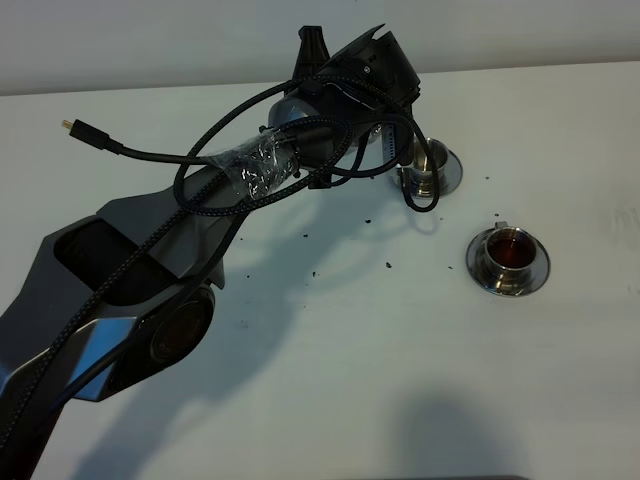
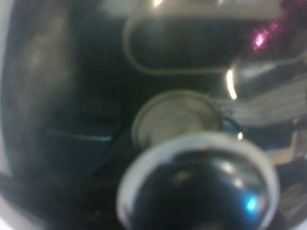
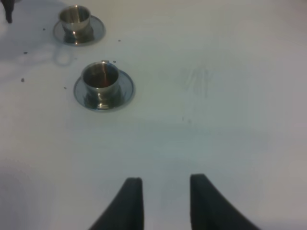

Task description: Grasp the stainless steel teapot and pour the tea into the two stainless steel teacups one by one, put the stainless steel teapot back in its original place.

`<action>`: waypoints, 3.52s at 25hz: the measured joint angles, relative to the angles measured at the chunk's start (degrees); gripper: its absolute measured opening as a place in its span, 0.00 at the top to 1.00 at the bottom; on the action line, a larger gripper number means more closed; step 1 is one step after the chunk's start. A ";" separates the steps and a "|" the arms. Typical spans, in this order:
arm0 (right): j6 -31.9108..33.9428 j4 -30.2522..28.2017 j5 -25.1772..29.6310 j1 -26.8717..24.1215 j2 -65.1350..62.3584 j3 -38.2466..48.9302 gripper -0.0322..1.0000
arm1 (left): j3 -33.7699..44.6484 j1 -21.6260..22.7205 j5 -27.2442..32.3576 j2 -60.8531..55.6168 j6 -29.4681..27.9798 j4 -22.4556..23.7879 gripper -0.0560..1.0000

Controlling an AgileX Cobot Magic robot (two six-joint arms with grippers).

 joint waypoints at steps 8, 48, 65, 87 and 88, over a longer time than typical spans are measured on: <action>0.00 0.00 0.00 0.00 0.00 0.00 0.74 | 0.00 0.00 -0.05 0.00 0.88 0.00 0.74; 0.00 0.00 0.00 0.00 0.00 0.00 0.74 | 0.00 -0.55 -5.98 0.00 -4.17 -1.70 0.74; 0.00 0.00 0.00 0.00 0.00 0.00 0.74 | 0.00 -0.55 -2.50 0.00 -1.47 -1.70 0.74; 0.00 0.00 0.00 0.00 0.00 0.00 0.74 | 0.00 -1.96 -0.51 0.00 4.09 -0.33 0.74; 0.00 0.00 0.00 0.00 0.00 0.00 0.74 | 0.00 -1.96 -0.43 0.00 4.03 -0.27 0.74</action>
